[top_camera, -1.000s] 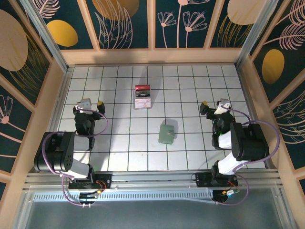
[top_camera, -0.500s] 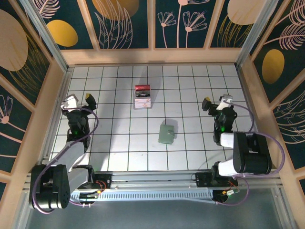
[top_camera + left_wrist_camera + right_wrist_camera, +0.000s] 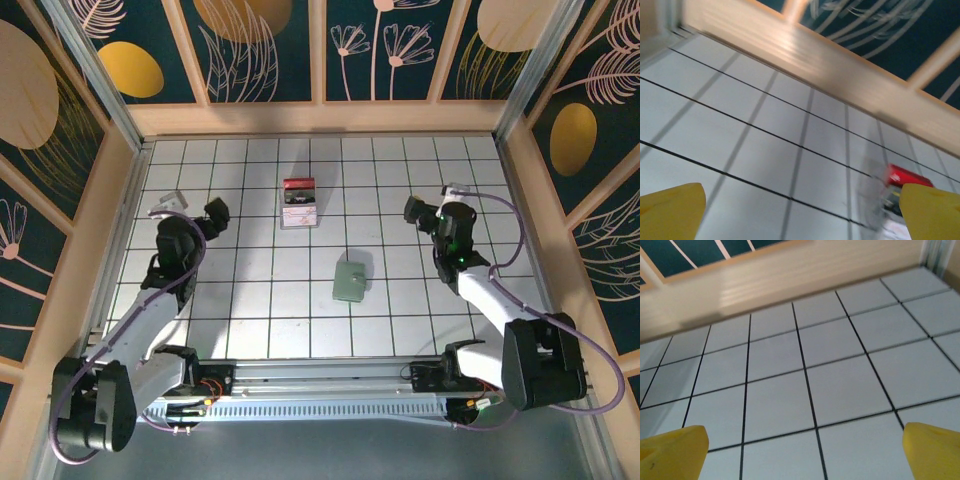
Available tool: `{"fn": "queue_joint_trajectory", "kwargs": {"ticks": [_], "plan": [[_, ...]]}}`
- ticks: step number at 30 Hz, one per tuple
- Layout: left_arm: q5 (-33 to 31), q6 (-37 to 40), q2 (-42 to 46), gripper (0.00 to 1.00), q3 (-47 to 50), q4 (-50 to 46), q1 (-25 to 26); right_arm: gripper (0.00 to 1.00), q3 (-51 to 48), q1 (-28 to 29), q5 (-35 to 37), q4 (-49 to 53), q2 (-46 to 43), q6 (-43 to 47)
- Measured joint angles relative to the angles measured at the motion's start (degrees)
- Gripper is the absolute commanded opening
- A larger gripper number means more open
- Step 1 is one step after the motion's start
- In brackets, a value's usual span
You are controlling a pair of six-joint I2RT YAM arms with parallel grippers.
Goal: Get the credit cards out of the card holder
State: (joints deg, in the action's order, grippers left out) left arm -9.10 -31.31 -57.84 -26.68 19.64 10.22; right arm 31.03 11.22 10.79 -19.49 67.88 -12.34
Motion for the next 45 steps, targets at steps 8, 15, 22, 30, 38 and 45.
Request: {"fn": "queue_joint_trajectory", "kwargs": {"ticks": [8,15,22,30,38,45], "plan": [[-4.85,-5.31,2.51,0.99,0.33,-3.45,16.15,0.99,1.22,3.69,-1.05,15.5,-2.25,-9.27],[-12.15,-8.5,-2.84,0.99,-1.62,-4.87,31.58,0.94,1.4,7.98,-6.29,24.52,-5.75,-16.87],[-13.77,-13.0,-7.37,0.99,-1.9,-4.04,33.62,0.84,1.4,13.57,-9.86,31.1,-8.5,-24.13],[-17.51,-17.03,-7.06,0.99,-1.86,-2.93,33.62,0.74,1.05,21.57,-13.66,31.95,-7.21,-30.34],[-20.09,-22.62,-7.54,0.99,-1.86,-3.21,33.62,0.7,0.2,28.04,-13.88,31.71,-3.23,-33.7],[-19.89,-23.5,-10.14,0.99,-1.99,-3.23,33.62,0.66,0.22,30.6,-13.88,30.69,2.34,-34.34]]}}
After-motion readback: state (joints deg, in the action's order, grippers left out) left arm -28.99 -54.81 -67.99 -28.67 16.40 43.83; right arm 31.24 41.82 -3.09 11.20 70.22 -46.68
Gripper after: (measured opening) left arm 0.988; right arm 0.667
